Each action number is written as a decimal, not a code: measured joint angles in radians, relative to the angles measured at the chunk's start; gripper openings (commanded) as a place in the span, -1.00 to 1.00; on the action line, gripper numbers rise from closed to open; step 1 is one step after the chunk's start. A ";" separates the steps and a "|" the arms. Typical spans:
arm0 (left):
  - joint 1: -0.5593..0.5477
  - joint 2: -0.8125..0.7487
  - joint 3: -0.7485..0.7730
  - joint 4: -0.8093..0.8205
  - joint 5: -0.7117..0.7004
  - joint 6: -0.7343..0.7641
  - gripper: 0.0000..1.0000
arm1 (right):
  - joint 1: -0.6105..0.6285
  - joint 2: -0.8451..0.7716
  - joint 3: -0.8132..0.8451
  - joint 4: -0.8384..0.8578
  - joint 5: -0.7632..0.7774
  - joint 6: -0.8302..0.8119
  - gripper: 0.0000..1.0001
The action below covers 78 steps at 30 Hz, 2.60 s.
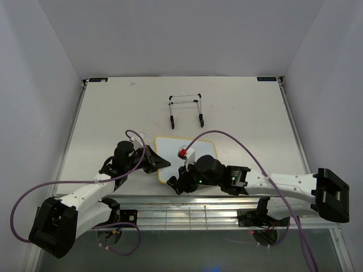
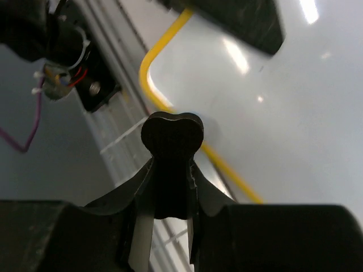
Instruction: Erase the whiteboard
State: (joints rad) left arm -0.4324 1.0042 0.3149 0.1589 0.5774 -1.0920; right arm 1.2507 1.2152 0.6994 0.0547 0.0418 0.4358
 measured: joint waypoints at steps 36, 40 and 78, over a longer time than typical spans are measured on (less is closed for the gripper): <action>0.019 0.007 0.000 0.086 -0.152 -0.002 -1.00 | -0.518 0.090 -0.080 -0.160 0.097 0.082 -0.84; 0.022 0.014 0.000 0.095 -0.159 0.000 -1.00 | -0.539 0.124 -0.051 -0.168 0.089 0.076 -0.84; 0.011 -0.005 0.050 -0.024 -0.040 0.063 -1.00 | -0.896 -0.151 -0.019 -0.468 0.008 -0.146 -0.84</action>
State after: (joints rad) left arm -0.4213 0.9997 0.3653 0.1349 0.5373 -1.0290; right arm 0.3550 1.0637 0.6800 -0.4137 0.0494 0.2893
